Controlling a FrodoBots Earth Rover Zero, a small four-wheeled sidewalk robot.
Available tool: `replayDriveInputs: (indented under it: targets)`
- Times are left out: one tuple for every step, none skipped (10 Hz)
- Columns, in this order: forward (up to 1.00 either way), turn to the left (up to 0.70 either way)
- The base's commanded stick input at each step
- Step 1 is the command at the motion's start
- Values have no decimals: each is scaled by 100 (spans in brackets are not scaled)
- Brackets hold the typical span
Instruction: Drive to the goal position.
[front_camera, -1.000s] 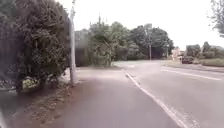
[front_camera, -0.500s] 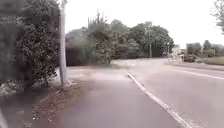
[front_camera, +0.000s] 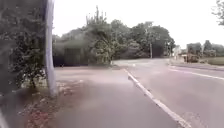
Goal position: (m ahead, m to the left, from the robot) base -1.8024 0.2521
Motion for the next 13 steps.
replayDriveInputs:
  targets:
    - [100,0]
    - [100,0]
    - [100,0]
    - [100,0]
    - [100,0]
    - [100,0]
    - [100,0]
    - [100,0]
    - [100,0]
    - [100,0]
    - [100,0]
    - [100,0]
    - [100,0]
